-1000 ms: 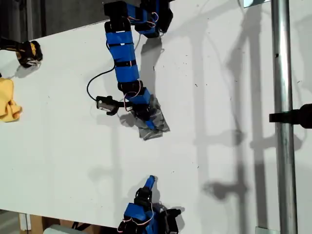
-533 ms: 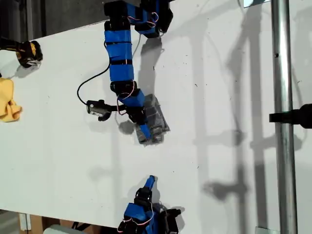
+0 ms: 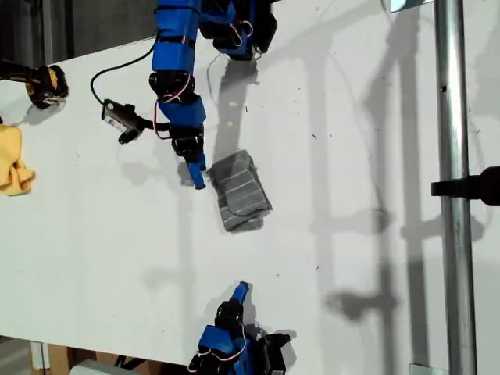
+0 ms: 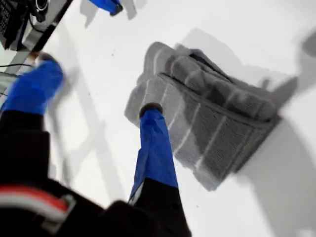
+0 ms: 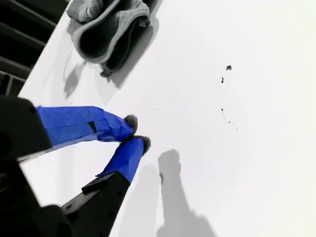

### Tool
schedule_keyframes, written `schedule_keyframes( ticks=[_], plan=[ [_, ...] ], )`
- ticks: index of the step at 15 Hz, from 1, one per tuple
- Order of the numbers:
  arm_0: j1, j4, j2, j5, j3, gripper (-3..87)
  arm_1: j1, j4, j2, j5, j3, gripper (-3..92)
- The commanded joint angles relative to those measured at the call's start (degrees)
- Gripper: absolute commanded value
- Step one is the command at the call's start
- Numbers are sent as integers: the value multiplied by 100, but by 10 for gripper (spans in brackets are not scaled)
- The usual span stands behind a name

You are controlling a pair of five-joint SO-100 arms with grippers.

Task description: Grasp corners of a towel and fold twice.

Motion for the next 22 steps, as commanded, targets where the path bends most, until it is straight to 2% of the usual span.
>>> schedule_keyframes(
  ticks=[1,3,4,5,7,8,10,11,13,14,16,22],
  plan=[
    [97,-193,53,-255,35,3,149,88,2505,563,1784,-1],
    [141,-246,53,-308,105,1,185,1248,4456,1002,2874,-1],
    [149,-422,53,132,141,-21,97,1600,4992,1187,3208,-1],
    [167,-369,53,53,167,-21,35,1846,5370,1371,3542,-1],
    [70,35,53,-606,176,-20,-26,2426,6390,1749,4245,-1],
    [62,44,53,-615,185,-19,-26,2848,7172,1925,4693,-1],
    [62,114,53,-668,185,-18,-97,3428,7084,2206,4860,2],
    [35,141,53,-404,185,-18,0,3806,7093,2241,4852,18],
    [62,149,53,782,176,-18,18,3832,7093,2188,4843,66],
    [35,158,53,879,176,-18,62,3894,7093,2057,4816,66],
    [44,123,53,2250,176,-19,62,4008,7093,1793,4755,66],
    [35,141,53,2127,176,-19,18,4008,7093,1793,4755,66]
  ],
)
